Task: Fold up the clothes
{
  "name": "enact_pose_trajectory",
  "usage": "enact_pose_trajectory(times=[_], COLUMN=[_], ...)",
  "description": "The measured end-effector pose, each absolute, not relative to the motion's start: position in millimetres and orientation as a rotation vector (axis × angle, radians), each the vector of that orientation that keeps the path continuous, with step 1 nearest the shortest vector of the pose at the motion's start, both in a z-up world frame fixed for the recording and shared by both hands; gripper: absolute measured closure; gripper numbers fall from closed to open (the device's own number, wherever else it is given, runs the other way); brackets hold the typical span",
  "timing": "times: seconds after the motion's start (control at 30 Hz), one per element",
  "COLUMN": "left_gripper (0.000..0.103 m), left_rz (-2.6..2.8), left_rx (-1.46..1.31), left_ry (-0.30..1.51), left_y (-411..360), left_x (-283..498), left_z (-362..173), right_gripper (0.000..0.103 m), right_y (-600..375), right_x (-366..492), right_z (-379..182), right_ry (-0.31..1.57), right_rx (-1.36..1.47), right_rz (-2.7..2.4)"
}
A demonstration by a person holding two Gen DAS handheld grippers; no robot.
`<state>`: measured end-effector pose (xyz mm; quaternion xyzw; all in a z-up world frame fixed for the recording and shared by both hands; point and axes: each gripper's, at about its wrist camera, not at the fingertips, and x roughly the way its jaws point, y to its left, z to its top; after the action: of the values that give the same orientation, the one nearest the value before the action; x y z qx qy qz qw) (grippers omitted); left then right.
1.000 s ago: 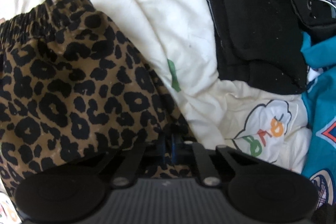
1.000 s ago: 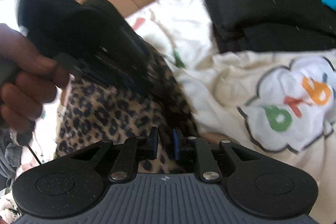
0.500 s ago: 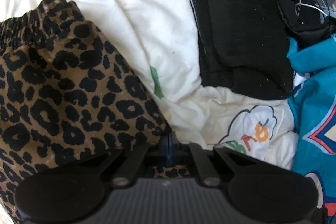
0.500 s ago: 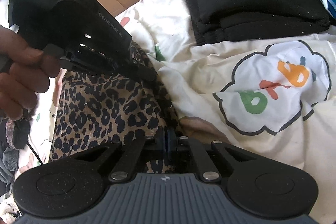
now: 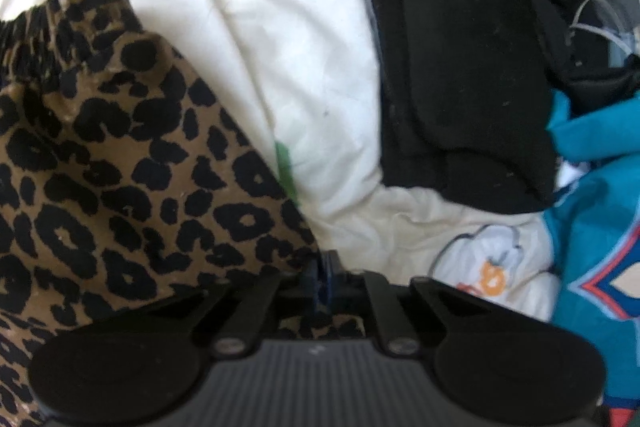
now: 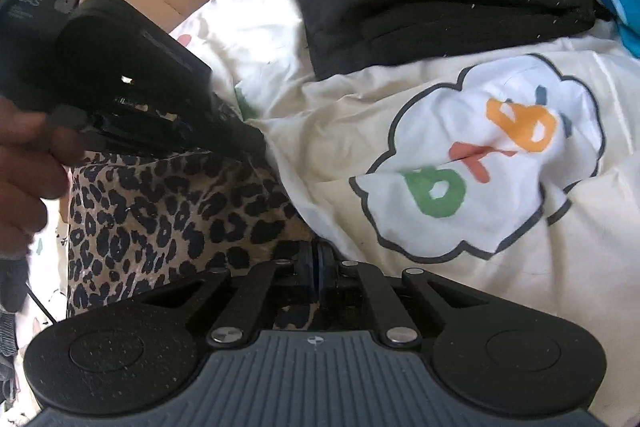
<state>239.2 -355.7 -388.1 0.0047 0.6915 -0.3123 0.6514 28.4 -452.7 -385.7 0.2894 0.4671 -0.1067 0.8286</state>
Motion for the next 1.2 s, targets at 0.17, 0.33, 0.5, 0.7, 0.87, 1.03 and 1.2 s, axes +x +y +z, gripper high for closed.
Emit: enact_pose_trajectory(times=[0.17, 0.33, 0.5, 0.7, 0.87, 1.03, 1.2], left_gripper=[0.083, 0.083, 0.080, 0.071, 0.060, 0.063, 0.061], left_rz=[-0.734, -0.674, -0.612, -0.671, -0.738, -0.753, -0.747], left_rx=[0.058, 0.103, 0.147, 0.283, 0.370, 0.335, 0.315], left_ry=[1.458, 1.401, 1.363, 1.319, 1.293, 1.281, 1.292], left_y=[-329.7, -287.6, -243.5, -220.5, -206.7, -200.5, -199.6], left_x=[263.4, 298.2, 324.0, 324.7, 316.1, 314.6, 316.4], left_z=[-347.4, -322.8, -308.7, -301.9, -312.2, -344.0, -378.2], right_gripper=[0.103, 0.103, 0.101, 0.101, 0.100, 0.086, 0.090], right_y=[-450.9, -454.1, -455.7, -443.0, -428.4, -430.2, -434.8], right_x=[19.4, 15.6, 28.3, 58.3, 86.8, 103.8, 109.3], right_z=[-377.2, -362.8, -346.4, -352.4, -364.4, -384.0, -398.4], right_ry=[0.998, 0.972, 0.893, 0.844, 0.850, 0.868, 0.925], right_rx=[0.598, 0.551, 0.540, 0.515, 0.469, 0.445, 0.385], right_rz=[-0.236, -0.245, -0.201, -0.139, -0.086, -0.080, -0.114])
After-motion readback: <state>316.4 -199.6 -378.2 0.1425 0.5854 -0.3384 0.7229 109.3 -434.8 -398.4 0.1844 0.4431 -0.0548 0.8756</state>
